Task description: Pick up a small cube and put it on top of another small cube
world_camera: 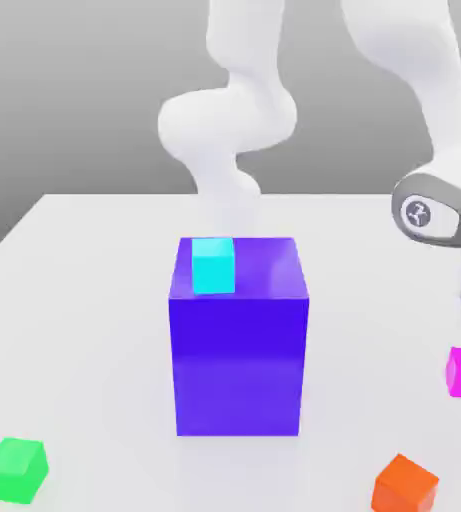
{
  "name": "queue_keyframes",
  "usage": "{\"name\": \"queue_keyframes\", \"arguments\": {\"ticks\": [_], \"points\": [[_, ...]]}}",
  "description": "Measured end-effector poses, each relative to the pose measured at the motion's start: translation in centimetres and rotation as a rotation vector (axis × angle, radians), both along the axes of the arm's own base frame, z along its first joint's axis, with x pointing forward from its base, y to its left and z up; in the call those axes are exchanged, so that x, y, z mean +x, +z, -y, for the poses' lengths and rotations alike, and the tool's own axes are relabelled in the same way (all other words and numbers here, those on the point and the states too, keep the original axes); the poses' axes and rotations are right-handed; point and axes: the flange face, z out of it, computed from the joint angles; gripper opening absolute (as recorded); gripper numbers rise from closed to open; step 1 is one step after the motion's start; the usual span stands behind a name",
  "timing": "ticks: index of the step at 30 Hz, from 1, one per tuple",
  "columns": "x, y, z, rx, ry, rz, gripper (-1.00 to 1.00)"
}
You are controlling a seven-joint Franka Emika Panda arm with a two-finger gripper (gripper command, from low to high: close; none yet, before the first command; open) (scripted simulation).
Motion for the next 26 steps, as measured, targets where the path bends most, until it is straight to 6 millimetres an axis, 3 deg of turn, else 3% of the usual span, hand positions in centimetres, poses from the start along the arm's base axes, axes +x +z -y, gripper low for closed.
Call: {"name": "queue_keyframes", "arguments": {"ticks": [5, 10, 14, 18, 20, 22, 23, 26], "points": [[6.7, 0.9, 12.0, -0.004, -0.355, -0.002, -1.0], [9.5, 1.9, 24.4, -0.004, -0.678, -0.002, -1.0], [9.5, 2.8, 34.4, -0.002, -0.928, -0.001, -1.0], [7.4, 3.7, 44.4, 0.003, -1.181, 0.003, -1.0], [6.0, 2.5, 49.2, 0.005, -1.305, 0.006, -1.0], [5.4, -0.1, 51.0, 0.006, -1.35, 0.008, -1.0], [5.2, -1.2, 51.3, 0.006, -1.359, 0.008, 1.0], [5.2, -1.2, 51.3, 0.006, -1.359, 0.008, 1.0]]}}
